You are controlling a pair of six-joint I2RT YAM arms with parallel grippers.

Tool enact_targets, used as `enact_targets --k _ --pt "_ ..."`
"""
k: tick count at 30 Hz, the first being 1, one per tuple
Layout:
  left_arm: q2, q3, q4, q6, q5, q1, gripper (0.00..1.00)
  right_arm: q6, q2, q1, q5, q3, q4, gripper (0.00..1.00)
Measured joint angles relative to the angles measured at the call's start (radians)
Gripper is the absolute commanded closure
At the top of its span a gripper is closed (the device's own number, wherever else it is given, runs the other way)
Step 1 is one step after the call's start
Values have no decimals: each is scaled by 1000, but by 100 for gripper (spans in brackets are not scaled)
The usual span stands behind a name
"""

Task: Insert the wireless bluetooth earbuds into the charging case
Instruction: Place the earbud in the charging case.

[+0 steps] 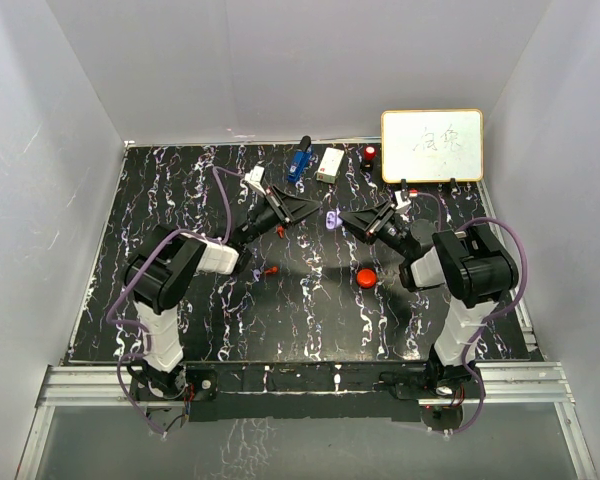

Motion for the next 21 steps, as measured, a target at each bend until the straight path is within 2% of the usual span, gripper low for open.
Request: enact_targets --k 21 --pt "58 0 2 -18 -2 -40 100 46 5 21 34 14 0 100"
